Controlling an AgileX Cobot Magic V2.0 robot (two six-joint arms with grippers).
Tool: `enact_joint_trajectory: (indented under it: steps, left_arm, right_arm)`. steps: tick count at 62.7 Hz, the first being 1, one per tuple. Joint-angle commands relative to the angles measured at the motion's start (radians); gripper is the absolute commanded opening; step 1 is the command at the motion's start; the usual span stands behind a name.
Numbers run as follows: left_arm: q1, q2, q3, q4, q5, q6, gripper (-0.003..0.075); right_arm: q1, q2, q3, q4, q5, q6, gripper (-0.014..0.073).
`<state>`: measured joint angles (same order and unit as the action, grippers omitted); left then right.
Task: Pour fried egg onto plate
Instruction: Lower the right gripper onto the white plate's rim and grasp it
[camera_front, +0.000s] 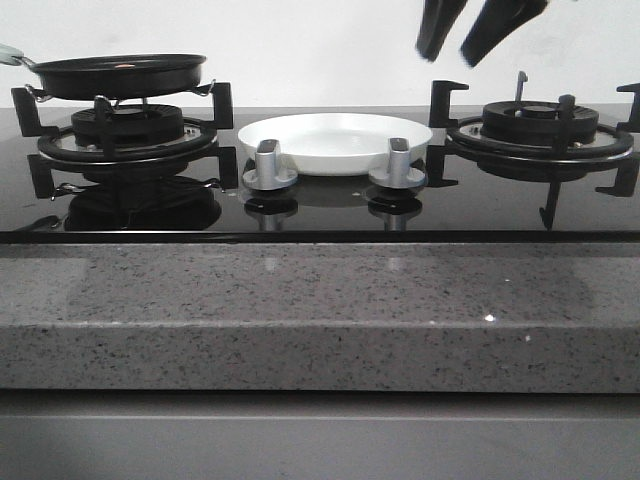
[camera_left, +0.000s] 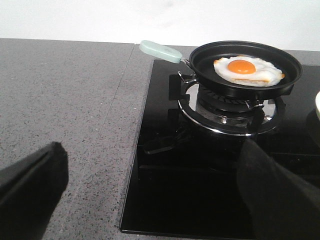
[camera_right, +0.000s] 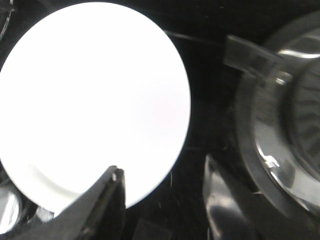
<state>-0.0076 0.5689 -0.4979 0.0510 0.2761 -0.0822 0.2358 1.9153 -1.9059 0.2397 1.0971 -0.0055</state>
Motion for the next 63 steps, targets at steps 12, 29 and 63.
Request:
enact_joint_trajectory:
  steps: [12,29,63]
  left_arm:
    - [0.0,0.005,-0.032,-0.002,-0.084,-0.009,0.0672]
    - [0.0,0.005,-0.032,-0.002,-0.084,-0.009,0.0672]
    - [0.0,0.005,-0.032,-0.002,-0.084,-0.009,0.0672]
  right_arm:
    - [0.001,0.146,-0.236,0.029,0.111,-0.039,0.0352]
    - [0.001,0.203,-0.277,0.026,0.11,-0.039,0.0352]
    - [0.0,0.238,-0.277,0.024,0.117,-0.041,-0.0019]
